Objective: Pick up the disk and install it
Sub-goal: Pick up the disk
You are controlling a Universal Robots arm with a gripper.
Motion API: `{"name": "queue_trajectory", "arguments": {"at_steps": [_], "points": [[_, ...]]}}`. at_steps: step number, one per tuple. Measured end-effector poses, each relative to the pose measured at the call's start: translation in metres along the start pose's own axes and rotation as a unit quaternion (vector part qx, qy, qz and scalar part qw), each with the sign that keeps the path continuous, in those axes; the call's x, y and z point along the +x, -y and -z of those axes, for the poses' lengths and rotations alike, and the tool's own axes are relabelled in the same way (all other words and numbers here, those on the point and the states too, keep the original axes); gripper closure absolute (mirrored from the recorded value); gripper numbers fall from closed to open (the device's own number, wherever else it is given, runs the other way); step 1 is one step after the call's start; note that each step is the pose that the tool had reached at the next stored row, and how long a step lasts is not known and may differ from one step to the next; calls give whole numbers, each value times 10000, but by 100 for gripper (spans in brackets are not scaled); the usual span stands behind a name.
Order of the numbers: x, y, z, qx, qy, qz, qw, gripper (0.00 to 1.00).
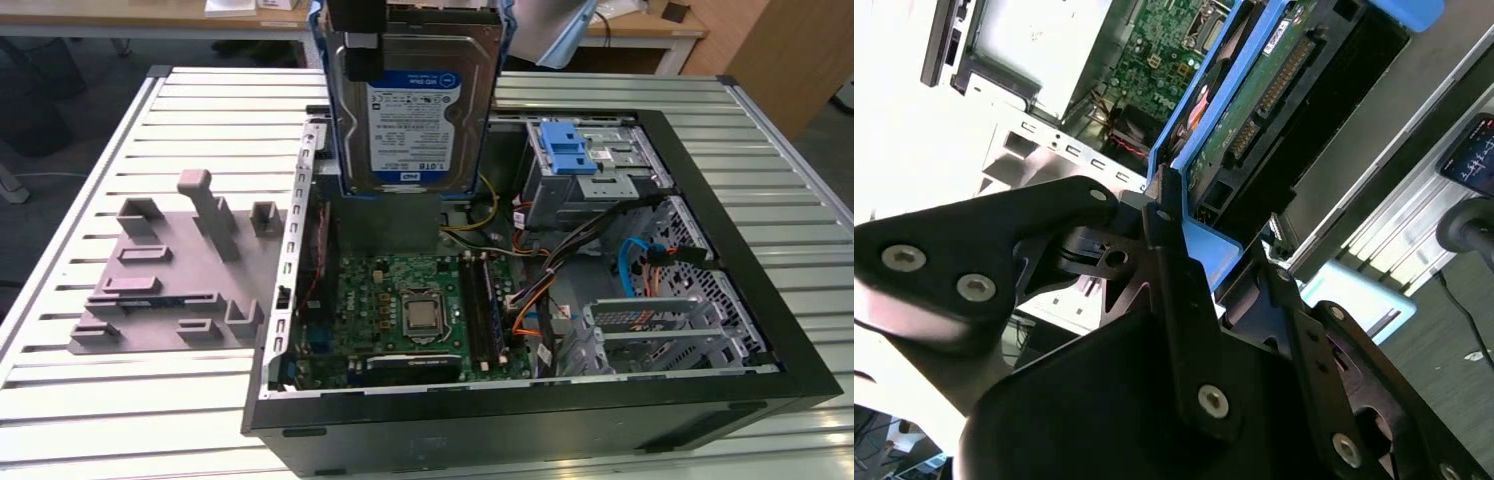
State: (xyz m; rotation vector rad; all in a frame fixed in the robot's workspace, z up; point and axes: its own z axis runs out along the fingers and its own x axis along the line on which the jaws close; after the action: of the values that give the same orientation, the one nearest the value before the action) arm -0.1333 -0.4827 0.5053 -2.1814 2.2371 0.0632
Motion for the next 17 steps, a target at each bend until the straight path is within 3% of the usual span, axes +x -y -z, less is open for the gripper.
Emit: {"name": "queue_trajectory", "arguments": {"at_steps": [17], "points": [[6, 99, -1, 0, 0, 0, 10000, 64]]}}
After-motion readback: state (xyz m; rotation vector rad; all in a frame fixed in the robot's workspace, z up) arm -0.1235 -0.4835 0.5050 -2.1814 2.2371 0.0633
